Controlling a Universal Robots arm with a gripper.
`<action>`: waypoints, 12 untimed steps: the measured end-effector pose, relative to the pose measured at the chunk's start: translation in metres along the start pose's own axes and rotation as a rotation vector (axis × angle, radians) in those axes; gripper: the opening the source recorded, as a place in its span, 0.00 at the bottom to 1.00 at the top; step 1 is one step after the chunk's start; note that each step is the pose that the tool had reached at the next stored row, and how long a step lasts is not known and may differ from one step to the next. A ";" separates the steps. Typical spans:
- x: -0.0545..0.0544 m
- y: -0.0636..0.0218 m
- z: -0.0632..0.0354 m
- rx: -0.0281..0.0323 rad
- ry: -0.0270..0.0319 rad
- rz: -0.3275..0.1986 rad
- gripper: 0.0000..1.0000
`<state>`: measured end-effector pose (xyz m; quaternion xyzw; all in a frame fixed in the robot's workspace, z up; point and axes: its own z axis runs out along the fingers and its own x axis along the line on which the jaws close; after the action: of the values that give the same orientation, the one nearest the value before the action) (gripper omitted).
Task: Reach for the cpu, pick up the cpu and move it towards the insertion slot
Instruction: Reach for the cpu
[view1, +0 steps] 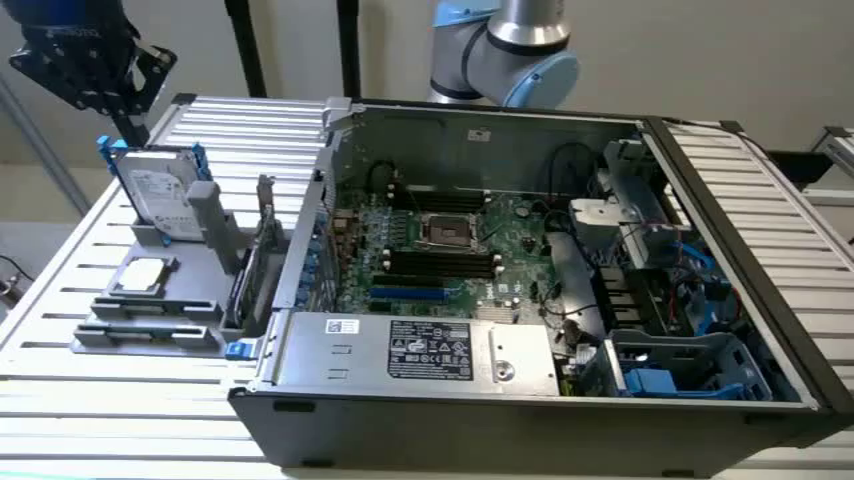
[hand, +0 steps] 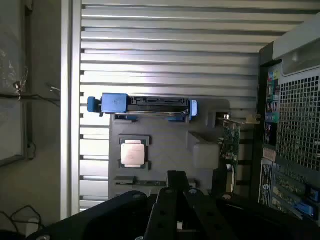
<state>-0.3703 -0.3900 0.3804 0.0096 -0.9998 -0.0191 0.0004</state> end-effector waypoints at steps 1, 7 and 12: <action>0.000 0.0000 0.0000 0.0000 0.0000 0.000 0.11; 0.000 0.0000 0.0000 0.0000 0.0000 0.000 0.11; 0.000 0.0000 -0.0001 0.0001 0.0001 0.000 0.11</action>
<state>-0.3704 -0.3900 0.3804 0.0096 -0.9998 -0.0191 0.0005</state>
